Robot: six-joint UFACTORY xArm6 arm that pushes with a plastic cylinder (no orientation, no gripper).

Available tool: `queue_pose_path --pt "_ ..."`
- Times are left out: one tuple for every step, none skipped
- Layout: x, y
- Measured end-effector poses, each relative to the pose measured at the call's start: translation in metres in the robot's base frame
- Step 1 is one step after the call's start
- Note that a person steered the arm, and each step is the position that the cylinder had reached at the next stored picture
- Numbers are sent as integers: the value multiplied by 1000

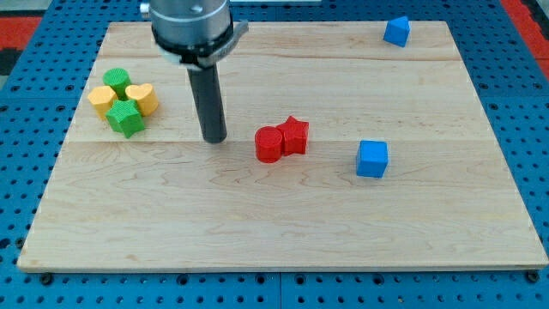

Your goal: Move the red blocks above the blue cube

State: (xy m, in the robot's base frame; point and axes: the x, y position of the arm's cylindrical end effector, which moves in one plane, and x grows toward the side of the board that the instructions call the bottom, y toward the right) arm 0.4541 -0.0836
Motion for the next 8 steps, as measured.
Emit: queue_pose_path --pt "33 0" --pt "42 0" --pt "40 0" --pt "29 10" --pt "25 32" --pt "18 49" --pt "15 61" --pt "13 68"
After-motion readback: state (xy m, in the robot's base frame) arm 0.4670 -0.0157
